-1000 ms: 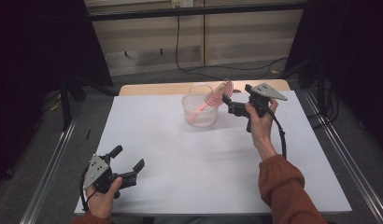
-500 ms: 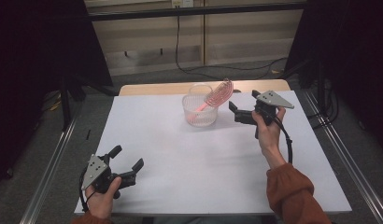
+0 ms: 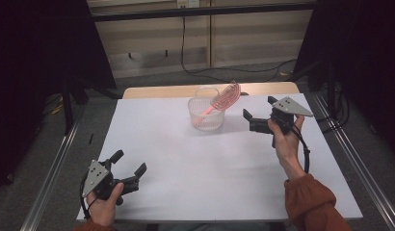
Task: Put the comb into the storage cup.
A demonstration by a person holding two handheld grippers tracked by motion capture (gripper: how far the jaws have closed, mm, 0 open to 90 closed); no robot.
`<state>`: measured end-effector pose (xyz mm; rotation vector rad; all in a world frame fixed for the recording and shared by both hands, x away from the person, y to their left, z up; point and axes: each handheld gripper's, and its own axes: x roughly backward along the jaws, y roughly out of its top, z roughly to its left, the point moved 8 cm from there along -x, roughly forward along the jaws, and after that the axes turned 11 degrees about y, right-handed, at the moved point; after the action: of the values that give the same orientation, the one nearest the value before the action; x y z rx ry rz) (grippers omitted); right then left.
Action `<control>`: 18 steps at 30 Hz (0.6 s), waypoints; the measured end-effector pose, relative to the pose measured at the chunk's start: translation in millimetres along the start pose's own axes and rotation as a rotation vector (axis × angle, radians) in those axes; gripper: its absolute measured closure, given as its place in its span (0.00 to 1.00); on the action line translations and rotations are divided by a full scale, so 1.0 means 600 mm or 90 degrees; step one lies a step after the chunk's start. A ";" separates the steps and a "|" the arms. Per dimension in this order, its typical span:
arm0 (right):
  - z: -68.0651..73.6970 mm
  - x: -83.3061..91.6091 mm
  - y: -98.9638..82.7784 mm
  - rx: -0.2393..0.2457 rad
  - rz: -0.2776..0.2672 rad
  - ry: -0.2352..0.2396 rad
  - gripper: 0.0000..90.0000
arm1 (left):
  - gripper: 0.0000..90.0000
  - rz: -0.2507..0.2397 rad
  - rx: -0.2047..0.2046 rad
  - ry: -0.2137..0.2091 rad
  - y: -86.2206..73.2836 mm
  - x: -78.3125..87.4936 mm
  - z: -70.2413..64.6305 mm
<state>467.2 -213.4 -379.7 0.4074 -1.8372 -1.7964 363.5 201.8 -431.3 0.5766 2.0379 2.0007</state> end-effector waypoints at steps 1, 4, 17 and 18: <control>-0.001 0.003 -0.001 -0.002 -0.001 -0.002 0.00 | 0.05 0.000 -0.001 0.002 0.000 0.000 0.001; 0.001 0.011 -0.009 -0.002 0.004 -0.002 0.00 | 0.05 0.000 0.001 0.004 0.001 0.000 0.001; 0.017 0.059 -0.039 -0.009 -0.007 -0.007 0.01 | 0.05 0.001 0.005 -0.001 0.002 0.004 -0.004; 0.018 0.063 -0.044 -0.006 -0.009 -0.013 0.00 | 0.05 0.004 -0.001 0.000 0.001 0.004 -0.004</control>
<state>426.2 -227.6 -399.3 0.4014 -1.8422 -1.8249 360.4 200.9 -430.5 0.5840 2.0365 2.0056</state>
